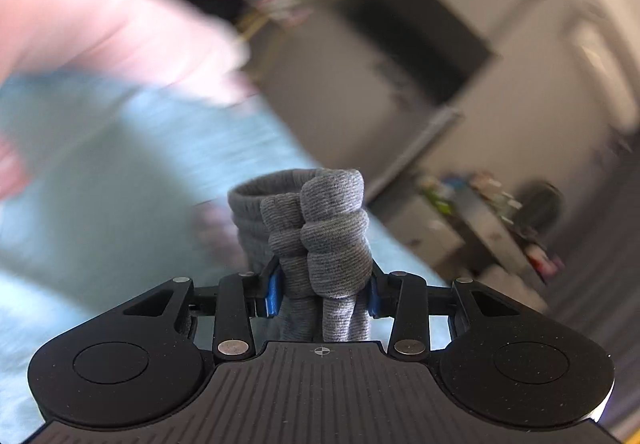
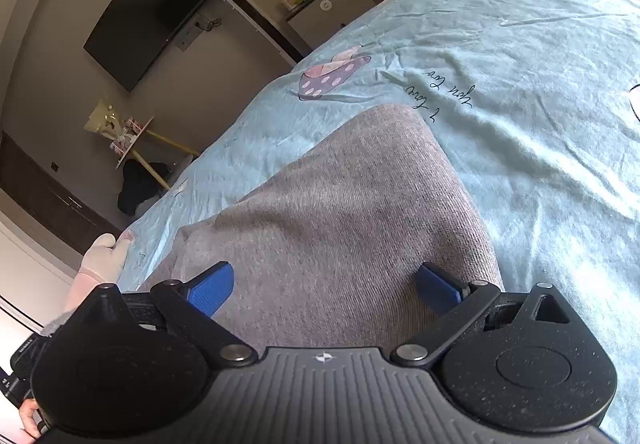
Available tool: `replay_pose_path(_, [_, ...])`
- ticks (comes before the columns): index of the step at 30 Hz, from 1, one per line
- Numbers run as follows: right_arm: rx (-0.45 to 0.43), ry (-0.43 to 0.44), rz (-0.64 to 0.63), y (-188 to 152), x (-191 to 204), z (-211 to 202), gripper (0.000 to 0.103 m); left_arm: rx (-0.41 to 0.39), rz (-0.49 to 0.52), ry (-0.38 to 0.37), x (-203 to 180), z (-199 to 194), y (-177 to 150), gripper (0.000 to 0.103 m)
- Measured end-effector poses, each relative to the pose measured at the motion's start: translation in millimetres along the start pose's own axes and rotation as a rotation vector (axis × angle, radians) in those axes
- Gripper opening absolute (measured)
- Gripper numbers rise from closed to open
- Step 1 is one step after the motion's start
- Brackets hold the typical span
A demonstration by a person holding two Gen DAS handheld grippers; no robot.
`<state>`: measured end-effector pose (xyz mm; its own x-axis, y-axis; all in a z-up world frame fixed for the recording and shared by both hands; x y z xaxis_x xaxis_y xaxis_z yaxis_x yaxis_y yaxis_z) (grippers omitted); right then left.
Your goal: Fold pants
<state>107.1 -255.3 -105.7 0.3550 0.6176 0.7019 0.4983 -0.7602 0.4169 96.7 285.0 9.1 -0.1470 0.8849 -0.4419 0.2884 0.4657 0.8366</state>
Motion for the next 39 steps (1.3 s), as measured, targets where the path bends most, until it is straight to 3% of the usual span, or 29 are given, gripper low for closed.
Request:
replay_pose_path(4, [-0.004,0.021,0.011,2,1,-4,0.098,-0.026,0.196,-0.108,-94,-8,5,0.042])
replay_pose_path(8, [-0.011,0.029,0.007,2,2,-9,0.098,0.007,0.378,-0.216,-184,-1,-34,0.043])
replay_pose_path(12, [-0.006,0.037,-0.042,-3,8,-13,0.097,0.15,0.523,-0.3,-250,19,-115,0.044])
replay_pose_path(15, [0.004,0.046,-0.081,-8,14,-16,0.097,0.293,0.569,-0.323,-271,37,-175,0.052])
replay_pose_path(16, [0.008,0.043,-0.095,-9,15,-16,0.097,0.355,0.579,-0.326,-274,41,-193,0.057])
replay_pose_path(18, [0.023,0.034,-0.121,-12,18,-16,0.097,0.454,0.581,-0.324,-279,39,-216,0.059])
replay_pose_path(20, [0.043,0.019,-0.148,-14,21,-17,0.096,0.453,0.617,-0.333,-282,24,-217,0.073])
replay_pose_path(23, [0.061,0.006,-0.207,-13,36,-21,0.095,0.408,0.511,-0.364,-267,1,-193,0.087])
replay_pose_path(25, [0.086,0.061,-0.208,-12,52,-22,0.095,0.377,0.422,-0.318,-247,-7,-172,0.087])
replay_pose_path(27, [0.176,0.107,-0.164,-16,64,-11,0.095,0.37,0.375,-0.23,-219,-5,-162,0.088])
replay_pose_path(30, [0.333,0.073,-0.087,-32,63,23,0.096,0.407,0.347,-0.081,-181,4,-162,0.086])
replay_pose_path(32, [0.374,0.033,-0.041,-39,52,44,0.096,0.425,0.333,-0.046,-162,6,-167,0.086])
replay_pose_path(35, [0.406,0.091,0.093,-41,50,58,0.097,0.449,0.339,-0.005,-147,4,-182,0.087])
replay_pose_path(37, [0.432,0.139,0.138,-44,58,61,0.084,0.468,0.311,-0.003,-143,6,-181,0.087])
replay_pose_path(39, [0.465,0.132,0.142,-52,64,66,0.051,0.471,0.288,-0.011,-141,2,-177,0.087])
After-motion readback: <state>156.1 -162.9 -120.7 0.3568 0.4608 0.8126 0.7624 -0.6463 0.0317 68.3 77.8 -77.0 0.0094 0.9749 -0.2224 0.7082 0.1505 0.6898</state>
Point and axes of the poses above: each gripper's, at about its wrist camera, not at the fingertips, and z roughly the way its jaws point, x to its left, y to its top, the point moved 10 cm from there along z, roughly the way its jaws point, and after that the axes turned 13 degrees about z, right-handed, at the moved point
